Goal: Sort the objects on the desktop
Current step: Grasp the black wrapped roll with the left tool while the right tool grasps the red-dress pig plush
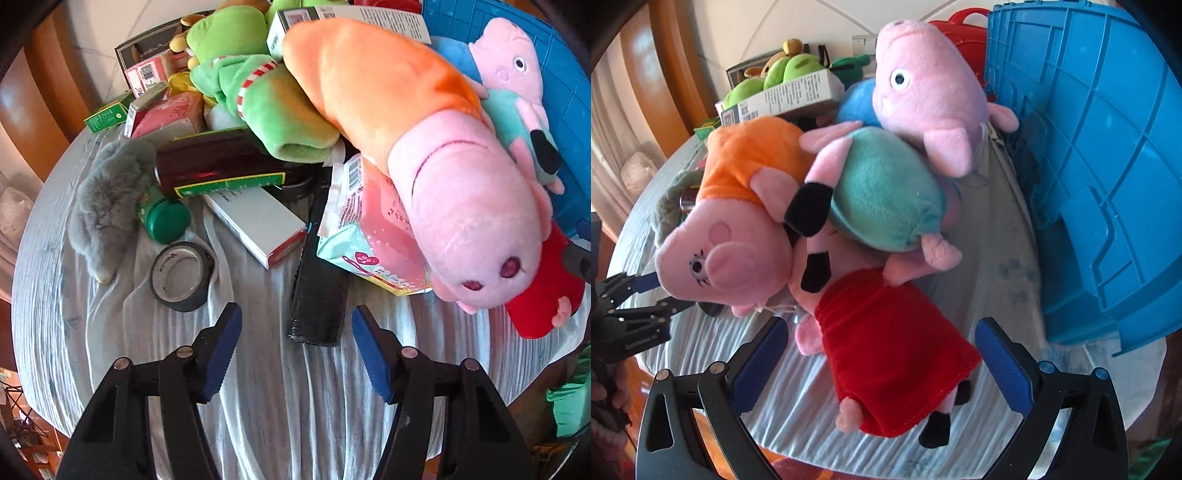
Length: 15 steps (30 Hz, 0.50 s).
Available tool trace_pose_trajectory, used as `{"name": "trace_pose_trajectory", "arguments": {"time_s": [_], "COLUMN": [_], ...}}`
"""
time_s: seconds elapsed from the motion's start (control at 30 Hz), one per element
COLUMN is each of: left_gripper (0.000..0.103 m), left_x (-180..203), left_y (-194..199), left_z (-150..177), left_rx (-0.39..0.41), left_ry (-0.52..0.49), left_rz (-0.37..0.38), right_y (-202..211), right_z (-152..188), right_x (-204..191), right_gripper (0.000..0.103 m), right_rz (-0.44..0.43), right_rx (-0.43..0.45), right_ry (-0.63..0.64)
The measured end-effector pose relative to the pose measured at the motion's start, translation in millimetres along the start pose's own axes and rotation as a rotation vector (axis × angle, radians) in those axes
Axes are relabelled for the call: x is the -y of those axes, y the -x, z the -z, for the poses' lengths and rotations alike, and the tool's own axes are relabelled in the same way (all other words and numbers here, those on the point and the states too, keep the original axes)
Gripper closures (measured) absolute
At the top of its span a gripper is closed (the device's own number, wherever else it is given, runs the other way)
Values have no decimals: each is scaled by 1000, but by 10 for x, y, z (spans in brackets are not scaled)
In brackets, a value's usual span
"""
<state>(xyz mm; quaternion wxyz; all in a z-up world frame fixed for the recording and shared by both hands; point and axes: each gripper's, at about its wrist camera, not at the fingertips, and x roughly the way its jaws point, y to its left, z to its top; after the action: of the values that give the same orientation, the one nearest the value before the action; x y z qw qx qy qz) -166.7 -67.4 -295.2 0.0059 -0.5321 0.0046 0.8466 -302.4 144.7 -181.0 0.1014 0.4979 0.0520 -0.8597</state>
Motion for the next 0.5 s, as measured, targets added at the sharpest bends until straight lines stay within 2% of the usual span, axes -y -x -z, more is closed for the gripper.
{"name": "trace_pose_trajectory", "arguments": {"time_s": [0.13,0.2,0.23,0.27,0.43,0.5], "left_gripper": [42,51,60,64,66,66], "left_x": [40,55,61,61,9,-72], "left_y": [-234,-332,-402,-397,-314,-242], "left_z": [-73,-104,-113,-111,14,130], "left_rx": [-12,-21,-36,-19,-15,-25], "left_ry": [8,8,10,16,14,23], "left_rz": [22,22,37,39,16,-6], "right_y": [-130,-190,-236,-278,-585,-633], "right_z": [19,5,-9,-20,-53,-29], "right_x": [51,55,49,41,-39,-47], "right_gripper": [1,1,1,1,1,6], "right_rz": [-7,-15,-18,-22,-15,5], "right_rx": [-26,-34,-39,-45,-93,-111], "right_ry": [0,4,8,12,38,46]}}
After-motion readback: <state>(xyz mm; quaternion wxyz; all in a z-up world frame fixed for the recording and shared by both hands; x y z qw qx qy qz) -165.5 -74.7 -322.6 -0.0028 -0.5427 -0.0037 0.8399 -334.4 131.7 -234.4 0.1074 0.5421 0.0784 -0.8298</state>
